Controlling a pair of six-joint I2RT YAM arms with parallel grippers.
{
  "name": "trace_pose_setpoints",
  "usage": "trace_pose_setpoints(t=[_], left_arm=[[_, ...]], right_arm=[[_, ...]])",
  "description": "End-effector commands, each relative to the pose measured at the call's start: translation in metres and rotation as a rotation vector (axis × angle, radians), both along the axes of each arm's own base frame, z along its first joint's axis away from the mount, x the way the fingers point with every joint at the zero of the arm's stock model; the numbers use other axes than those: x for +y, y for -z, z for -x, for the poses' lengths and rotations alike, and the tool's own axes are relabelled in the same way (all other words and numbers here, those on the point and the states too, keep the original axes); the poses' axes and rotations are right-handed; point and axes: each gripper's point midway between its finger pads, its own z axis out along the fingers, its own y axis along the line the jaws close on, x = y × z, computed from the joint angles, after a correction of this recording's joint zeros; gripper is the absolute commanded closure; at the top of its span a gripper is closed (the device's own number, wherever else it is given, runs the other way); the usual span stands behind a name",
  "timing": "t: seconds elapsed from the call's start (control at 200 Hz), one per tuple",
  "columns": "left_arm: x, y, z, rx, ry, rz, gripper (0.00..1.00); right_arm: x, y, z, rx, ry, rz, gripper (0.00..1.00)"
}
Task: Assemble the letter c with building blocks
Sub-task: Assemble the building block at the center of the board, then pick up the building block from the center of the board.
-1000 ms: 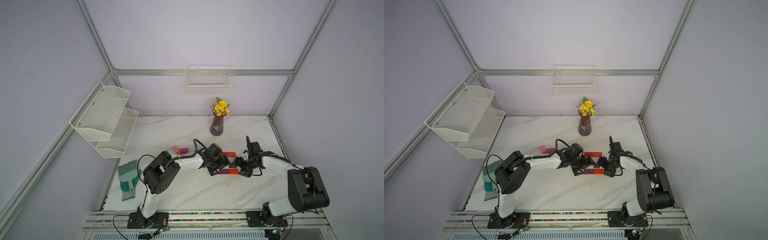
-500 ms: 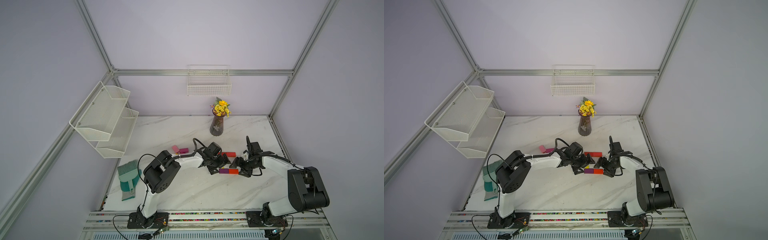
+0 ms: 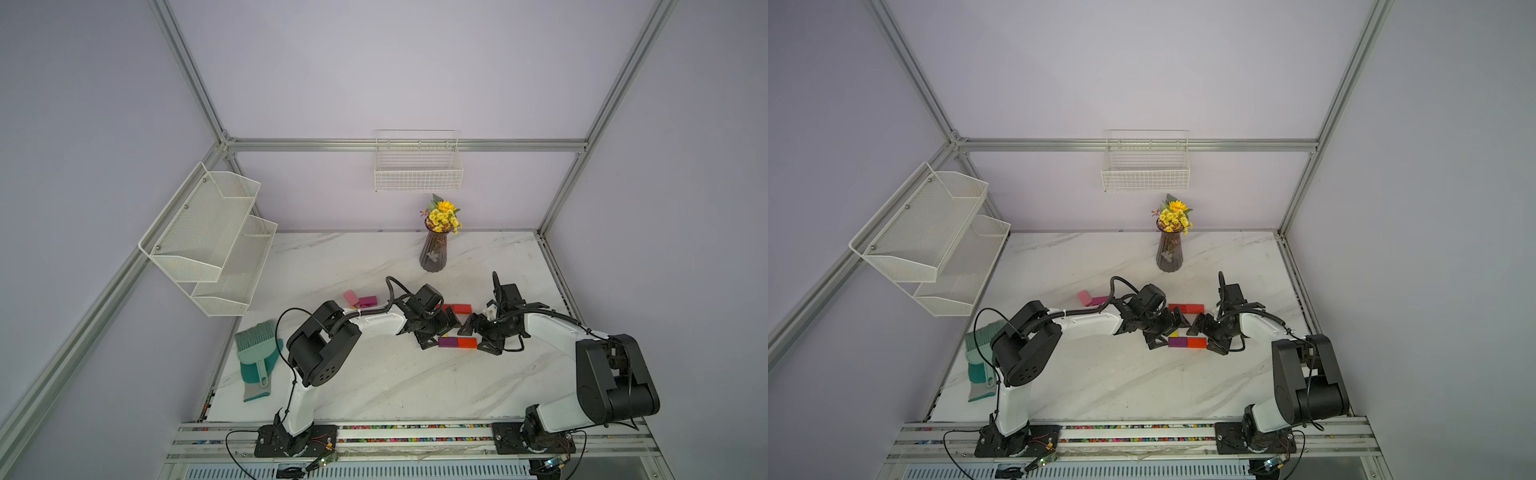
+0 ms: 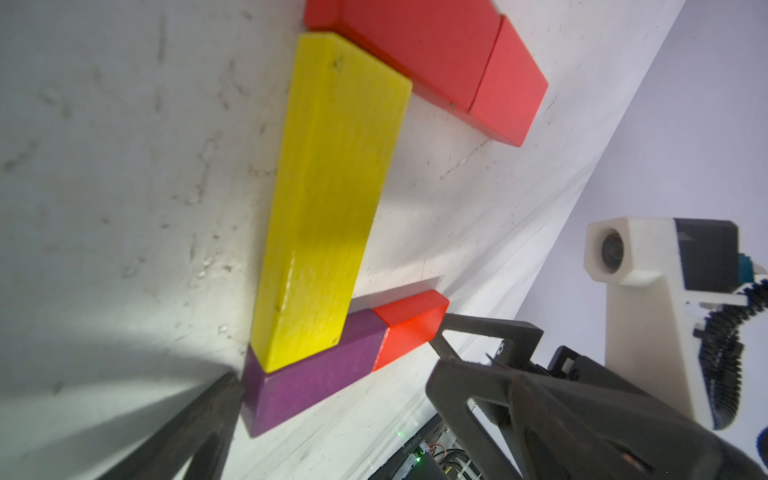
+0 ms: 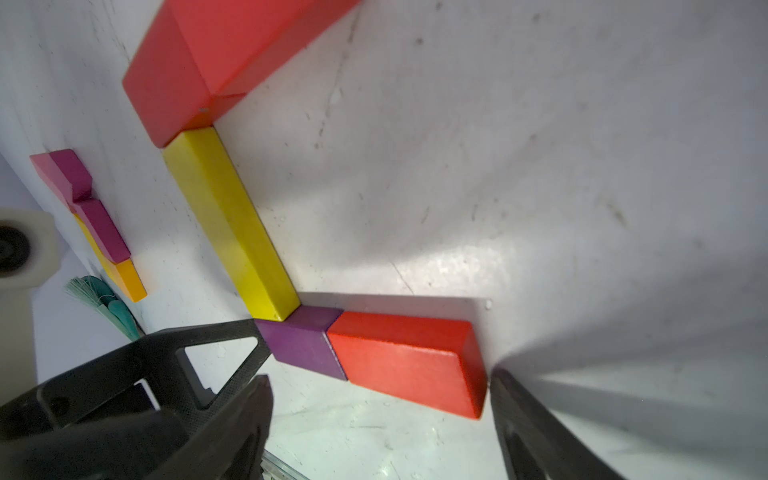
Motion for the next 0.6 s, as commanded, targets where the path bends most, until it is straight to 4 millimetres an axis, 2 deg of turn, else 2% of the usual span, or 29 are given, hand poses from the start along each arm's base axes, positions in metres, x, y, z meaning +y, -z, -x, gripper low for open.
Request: trace_pose_setpoints(t=[0.0, 0.135, 0.235, 0.28, 0.365, 0.48, 0.595], left_arm=[[0.003, -0.019, -0.005, -0.037, -0.005, 0.035, 0.0], [0.015, -0.029, -0.008, -0.056, -0.023, 0.032, 0.0], [0.035, -0.041, -0.013, -0.086, -0.036, 0.003, 0.0], [0.047, -0.047, -0.016, -0.102, -0.041, -0.018, 0.0], [0.079, -0.058, -0.024, -0.134, -0.06, -0.076, 0.0], [0.133, -0.072, -0.035, -0.166, -0.09, -0.159, 0.0], [0.194, -0.08, -0.048, -0.175, -0.135, -0.251, 0.0]], right_arm=[[-0.007, -0.006, -0.004, -0.027, 0.035, 0.02, 0.15], [-0.011, -0.025, -0.016, -0.084, 0.081, 0.023, 0.14], [-0.01, -0.044, -0.029, -0.136, 0.102, 0.009, 0.15], [-0.009, -0.062, -0.036, -0.188, 0.102, 0.0, 0.15], [-0.007, -0.08, -0.047, -0.228, 0.099, -0.013, 0.16], [0.004, -0.098, -0.062, -0.265, 0.096, -0.051, 0.18], [0.033, -0.095, -0.077, -0.261, 0.048, -0.04, 0.19]])
